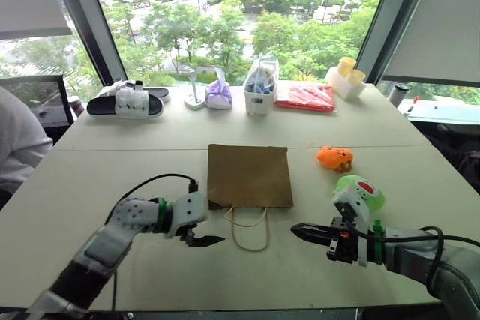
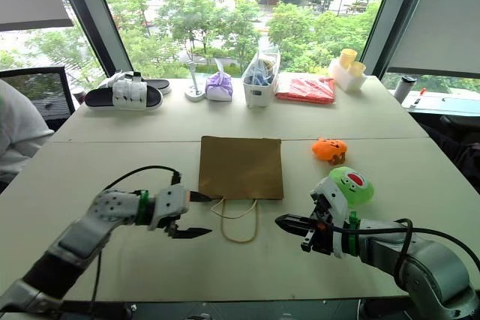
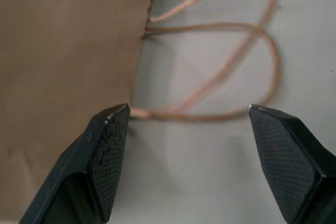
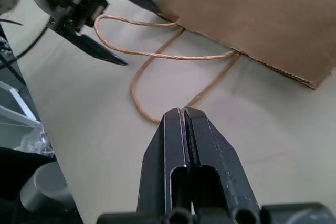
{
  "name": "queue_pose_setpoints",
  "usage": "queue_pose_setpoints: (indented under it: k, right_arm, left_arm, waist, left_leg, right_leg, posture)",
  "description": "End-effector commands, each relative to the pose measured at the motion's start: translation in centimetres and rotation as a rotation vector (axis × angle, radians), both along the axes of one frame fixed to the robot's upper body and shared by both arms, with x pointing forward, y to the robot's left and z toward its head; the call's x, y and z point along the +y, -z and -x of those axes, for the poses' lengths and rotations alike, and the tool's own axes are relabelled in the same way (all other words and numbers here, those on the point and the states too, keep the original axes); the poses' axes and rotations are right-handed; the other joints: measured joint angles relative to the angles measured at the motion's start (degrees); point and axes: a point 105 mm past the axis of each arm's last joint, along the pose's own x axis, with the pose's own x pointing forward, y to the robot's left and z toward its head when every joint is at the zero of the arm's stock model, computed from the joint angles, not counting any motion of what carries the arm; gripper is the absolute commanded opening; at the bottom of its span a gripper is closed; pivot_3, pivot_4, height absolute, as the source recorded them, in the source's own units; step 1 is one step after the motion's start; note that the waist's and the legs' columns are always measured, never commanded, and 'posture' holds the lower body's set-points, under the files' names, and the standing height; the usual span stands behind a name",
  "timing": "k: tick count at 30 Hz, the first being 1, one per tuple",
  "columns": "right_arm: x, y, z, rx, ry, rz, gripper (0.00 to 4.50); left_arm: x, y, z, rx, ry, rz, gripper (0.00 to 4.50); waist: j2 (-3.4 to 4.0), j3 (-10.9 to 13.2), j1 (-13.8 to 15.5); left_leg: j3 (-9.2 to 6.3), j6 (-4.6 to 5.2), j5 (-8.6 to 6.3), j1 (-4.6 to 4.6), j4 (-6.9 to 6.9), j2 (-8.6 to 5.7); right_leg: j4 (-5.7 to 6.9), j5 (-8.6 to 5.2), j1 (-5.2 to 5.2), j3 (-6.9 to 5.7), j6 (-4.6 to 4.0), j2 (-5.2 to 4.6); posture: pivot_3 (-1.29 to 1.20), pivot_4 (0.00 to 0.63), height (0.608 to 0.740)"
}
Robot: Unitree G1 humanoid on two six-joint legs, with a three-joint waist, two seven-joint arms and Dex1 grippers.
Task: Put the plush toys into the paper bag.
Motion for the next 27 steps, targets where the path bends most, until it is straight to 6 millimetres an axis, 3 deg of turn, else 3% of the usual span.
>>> queue_pose_setpoints:
  k: [1, 5, 13, 19, 23, 27]
  right_arm:
    - [0.3, -1.0, 0.4, -0.059, 0.017, -0.008, 0.0]
    - [0.5, -0.8, 1.2, -0.054, 0.032, -0.014, 0.0]
    - [2.4, -0.6, 0.3, -0.102, 0.051, -0.03, 0.0]
    - [3.8, -0.6, -2.5, -0.2, 0.111, -0.019, 0.0]
    - [4.4, -1.3, -4.7, -0.289, 0.17, -0.006, 0.0]
    - [5.8, -1.6, -5.6, -0.326, 0.147, -0.021, 0.0]
  left_arm:
    - [-1.2, -0.6, -0.6, -0.059, 0.063, 0.011, 3.65]
    - [-2.4, -0.7, -0.7, -0.063, 0.124, 0.031, 3.65]
    - [-3.5, -3.3, -1.9, 0.014, 0.094, 0.185, 0.09]
    - [-4.8, -7.1, -3.9, 0.128, -0.077, 0.394, 0.09]
    - [-5.5, -9.3, -4.0, 0.167, -0.102, 0.491, 0.09]
    - [-5.9, -10.8, -3.9, 0.223, -0.121, 0.571, 0.09]
  waist:
    - [0.0, 0.0, -0.1]
    - [0.0, 0.0, 0.0]
    - [-0.01, 0.0, -0.1]
    - [-0.02, 0.0, -0.2]
    - [-0.01, 0.0, -0.3]
    - [-0.01, 0.0, -0.4]
  left_leg:
    - [-0.01, 0.0, 0.0, 0.02, 0.0, 0.0]
    - [0.0, 0.01, 0.0, 0.07, 0.02, 0.0]
    - [-0.05, 0.01, 0.01, 0.11, 0.1, -0.01]
    - [-0.09, 0.01, 0.01, 0.16, 0.11, -0.04]
    - [-0.13, -0.05, 0.05, 0.16, 0.12, -0.05]
    - [-0.14, -0.11, 0.09, 0.19, 0.1, -0.04]
  right_leg:
    - [0.02, 0.0, 0.0, 0.0, 0.01, 0.0]
    - [0.03, 0.0, 0.05, 0.01, 0.02, 0.0]
    - [0.1, 0.0, 0.13, -0.02, 0.04, 0.04]
    - [0.2, 0.0, 0.13, -0.02, 0.07, 0.06]
    - [0.27, 0.0, 0.1, -0.02, 0.08, 0.09]
    - [0.29, 0.0, 0.1, -0.02, 0.08, 0.16]
  posture:
    - [0.0, 0.15, 0.74]
    - [0.0, 0.15, 0.74]
    - [0.0, 0.15, 0.74]
    - [0.0, 0.15, 0.74]
    - [0.0, 0.15, 0.74]
    - [0.0, 0.15, 0.74]
